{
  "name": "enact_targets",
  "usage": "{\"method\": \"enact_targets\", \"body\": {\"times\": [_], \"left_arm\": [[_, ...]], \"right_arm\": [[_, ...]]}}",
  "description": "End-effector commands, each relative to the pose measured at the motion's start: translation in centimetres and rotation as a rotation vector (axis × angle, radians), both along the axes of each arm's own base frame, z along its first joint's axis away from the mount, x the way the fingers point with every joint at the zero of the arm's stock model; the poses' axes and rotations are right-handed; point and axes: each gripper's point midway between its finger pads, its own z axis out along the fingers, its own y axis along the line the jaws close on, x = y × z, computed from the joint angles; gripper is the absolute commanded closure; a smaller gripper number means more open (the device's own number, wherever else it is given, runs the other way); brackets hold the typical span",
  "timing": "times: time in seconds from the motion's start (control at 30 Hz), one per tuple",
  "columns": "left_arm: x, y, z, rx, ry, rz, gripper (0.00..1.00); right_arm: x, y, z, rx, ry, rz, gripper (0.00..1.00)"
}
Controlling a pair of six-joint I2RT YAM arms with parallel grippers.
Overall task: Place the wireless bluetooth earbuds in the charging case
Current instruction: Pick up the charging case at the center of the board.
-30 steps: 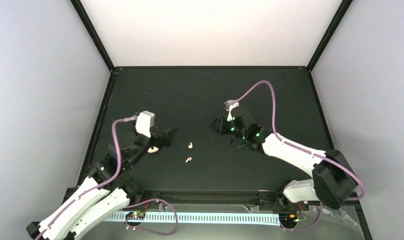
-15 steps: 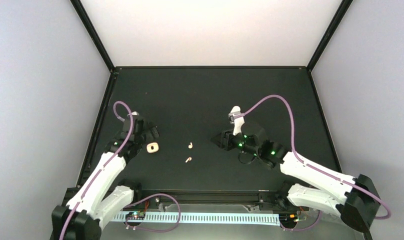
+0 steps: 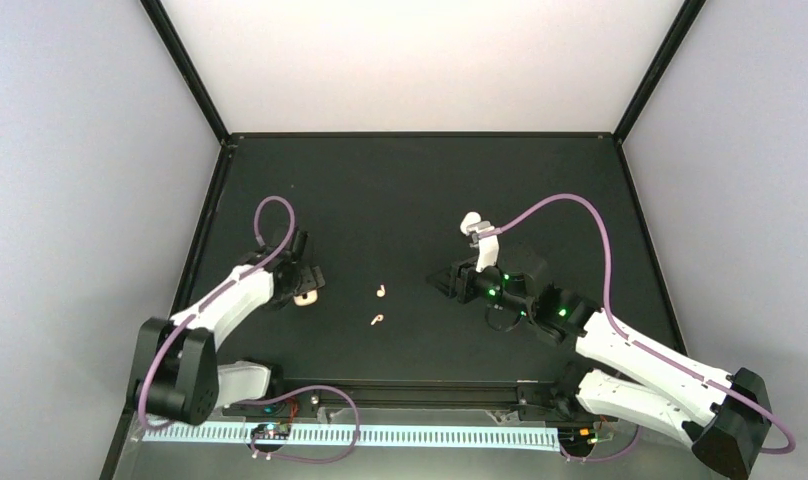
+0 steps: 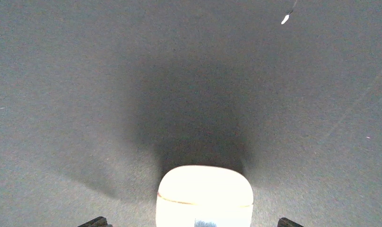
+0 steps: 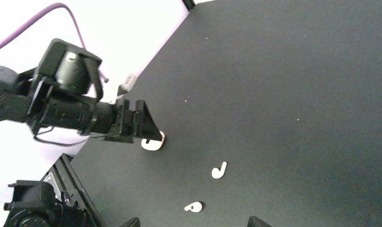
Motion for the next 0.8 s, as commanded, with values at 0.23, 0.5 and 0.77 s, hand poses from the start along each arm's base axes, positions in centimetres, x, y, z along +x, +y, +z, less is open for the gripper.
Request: {"method": "enact_targets", "body": {"times": [0.23,0.5,0.77], "left_arm": [[2.1,-1.8,-2.2,-0.059,0.077,-0.047,0.27],[1.1,-4.0,-3.5,-0.111,0.085,-0.115,0.49],[0.9,-6.1,-2.0,-0.053,0.034,-0.224,0.57]], "right_arm": [[-0.4,-0.3,1.4,0.007,-0.036,0.01,0.41],[-0.1,-0.1,0.9,-0.02,-0.033,0.009,0.41],[0.1,-0.6,-0.2,-0.053,-0.015,-0.014,0.41]]}}
